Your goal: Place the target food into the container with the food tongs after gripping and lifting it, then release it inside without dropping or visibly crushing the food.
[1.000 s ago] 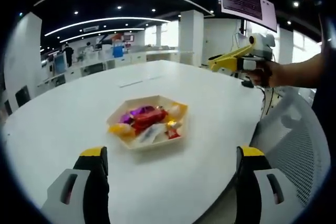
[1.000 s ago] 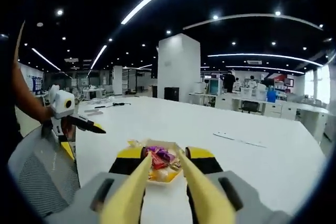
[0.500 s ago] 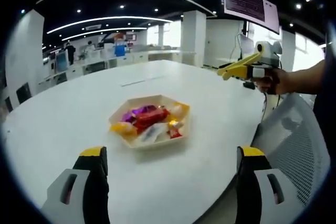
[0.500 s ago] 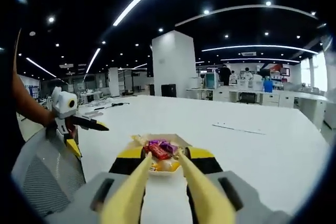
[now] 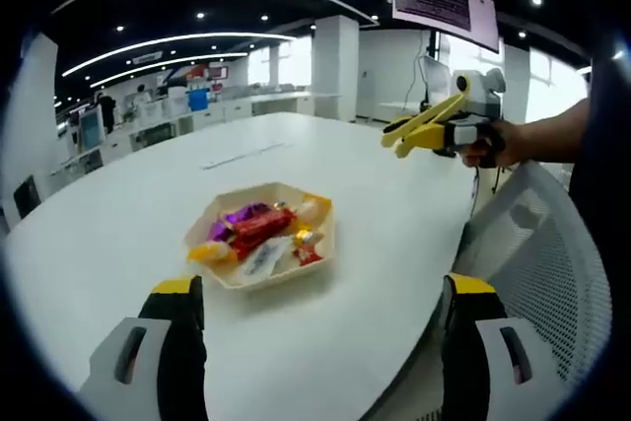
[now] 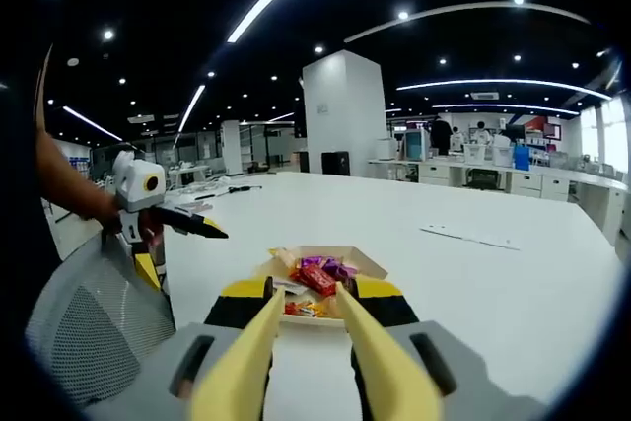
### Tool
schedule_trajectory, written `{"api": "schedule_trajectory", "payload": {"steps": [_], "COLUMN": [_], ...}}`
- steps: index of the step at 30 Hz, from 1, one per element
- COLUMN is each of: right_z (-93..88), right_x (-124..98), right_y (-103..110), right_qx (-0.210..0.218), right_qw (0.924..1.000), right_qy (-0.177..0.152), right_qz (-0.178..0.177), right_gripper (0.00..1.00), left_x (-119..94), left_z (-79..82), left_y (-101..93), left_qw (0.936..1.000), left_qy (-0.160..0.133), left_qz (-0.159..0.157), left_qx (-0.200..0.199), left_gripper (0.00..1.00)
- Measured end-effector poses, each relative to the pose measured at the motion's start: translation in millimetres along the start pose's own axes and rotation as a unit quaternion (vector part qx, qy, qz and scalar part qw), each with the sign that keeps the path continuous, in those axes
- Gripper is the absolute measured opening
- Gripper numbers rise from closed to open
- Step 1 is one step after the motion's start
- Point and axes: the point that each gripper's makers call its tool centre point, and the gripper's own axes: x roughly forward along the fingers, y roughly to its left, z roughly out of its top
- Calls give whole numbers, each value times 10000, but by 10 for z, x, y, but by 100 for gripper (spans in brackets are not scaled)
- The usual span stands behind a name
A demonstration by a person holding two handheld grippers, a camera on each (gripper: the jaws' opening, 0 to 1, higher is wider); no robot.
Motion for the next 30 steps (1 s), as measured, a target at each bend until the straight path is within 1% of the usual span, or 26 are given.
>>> {"api": "schedule_trajectory", "payload": {"steps": [2, 3, 4, 5, 6, 8, 9, 10, 12, 13, 15, 17, 18, 20, 22, 23, 24, 26, 27, 28, 30], "right_z": [29, 39, 74, 123, 161, 228, 286, 327, 403, 433, 502, 538, 560, 616, 709, 745, 750, 764, 762, 766, 777], "right_x": [-1, -1, 0, 4, 7, 19, 34, 42, 61, 72, 87, 118, 131, 152, 148, 141, 141, 171, 189, 198, 209], "right_y": [23, 38, 74, 107, 132, 189, 244, 271, 340, 350, 432, 453, 456, 507, 636, 712, 745, 757, 778, 789, 827], "right_qx": [122, 147, 250, 326, 360, 266, 299, 332, 327, 250, 257, 199, 225, 122, 174, 223, 271, 231, 156, 152, 164], "right_qw": [9998, 9997, 9993, 9985, 9979, 9969, 9957, 9946, 9919, 9915, 9885, 9874, 9871, 9847, 9772, 9723, 9700, 9698, 9692, 9686, 9665], "right_qy": [-46, -58, -103, -193, -250, -282, -314, -356, -390, -419, -457, -492, -521, -579, -687, -694, -656, -616, -584, -578, -584], "right_qz": [116, 163, 276, 395, 483, 686, 822, 915, 1167, 1209, 1415, 1488, 1500, 1639, 2004, 2222, 2324, 2347, 2389, 2414, 2494], "right_gripper": [29, 29, 29, 29, 29, 29, 29, 29, 29, 29, 29, 30, 30, 30, 30, 30, 30, 30, 29, 29, 29], "left_x": [-1, 0, 4, 6, 4, 10, 12, 15, 26, 31, 42, 48, 49, 40, 28, 27, 34, 51, 58, 69, 96], "left_z": [89, 103, 142, 212, 254, 348, 420, 455, 535, 578, 678, 778, 817, 914, 1019, 1043, 1116, 1142, 1126, 1123, 1135], "left_y": [-23, -26, -42, -92, -120, -148, -217, -246, -276, -288, -296, -288, -291, -347, -432, -448, -492, -523, -553, -563, -586], "left_qw": [9998, 9997, 9993, 9983, 9976, 9965, 9940, 9928, 9915, 9907, 9891, 9875, 9867, 9829, 9785, 9776, 9754, 9727, 9702, 9694, 9683], "left_qy": [-78, -75, -69, -153, -171, -203, -294, -306, -256, -275, -293, -317, -314, -340, -379, -401, -438, -403, -303, -273, -294], "left_qz": [-181, -216, -353, -557, -667, -807, -1039, -1139, -1246, -1297, -1384, -1460, -1505, -1711, -1918, -1947, -2011, -2114, -2222, -2250, -2260], "left_qx": [2, 3, 38, 40, 1, 91, 181, 220, 284, 319, 409, 502, 533, 587, 663, 687, 785, 871, 920, 943, 1020], "left_gripper": [93, 93, 92, 92, 92, 94, 95, 96, 94, 94, 93, 92, 90, 88, 86, 84, 83, 77, 73, 68, 66]}}
